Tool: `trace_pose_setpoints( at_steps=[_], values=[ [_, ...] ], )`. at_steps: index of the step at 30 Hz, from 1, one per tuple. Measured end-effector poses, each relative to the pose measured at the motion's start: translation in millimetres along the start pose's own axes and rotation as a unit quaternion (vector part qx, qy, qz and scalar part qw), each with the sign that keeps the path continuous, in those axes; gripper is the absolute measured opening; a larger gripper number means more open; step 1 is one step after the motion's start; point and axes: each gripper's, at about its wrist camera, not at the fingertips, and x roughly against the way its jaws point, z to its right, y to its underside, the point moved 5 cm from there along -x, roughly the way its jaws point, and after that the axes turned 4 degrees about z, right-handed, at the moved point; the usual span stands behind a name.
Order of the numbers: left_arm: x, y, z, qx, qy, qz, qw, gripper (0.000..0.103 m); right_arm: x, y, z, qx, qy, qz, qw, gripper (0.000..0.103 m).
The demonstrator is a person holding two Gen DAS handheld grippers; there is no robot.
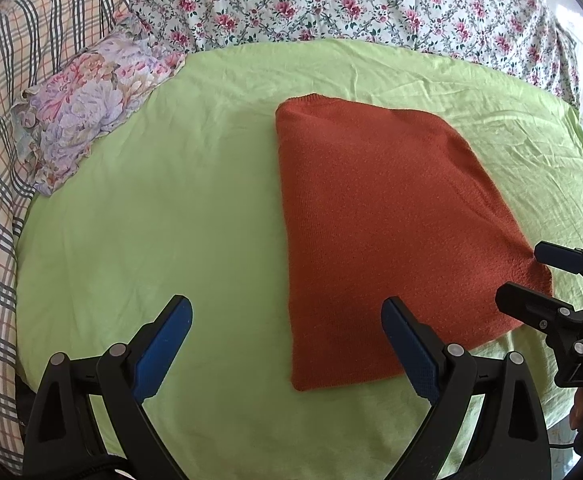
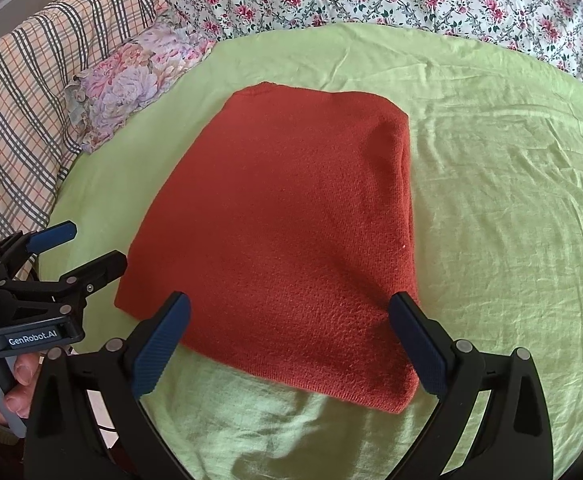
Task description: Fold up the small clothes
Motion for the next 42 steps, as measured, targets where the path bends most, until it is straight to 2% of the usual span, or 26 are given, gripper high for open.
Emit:
trace_pose_setpoints(
  at_steps=[42],
  values=[
    [4.0,-2.9,0.6,-0.001,0.009,0.010,0.9999,0.097,6.4,-3.5,-1.3,-0.002,0.000,0.013,1.000,0.099]
  ],
)
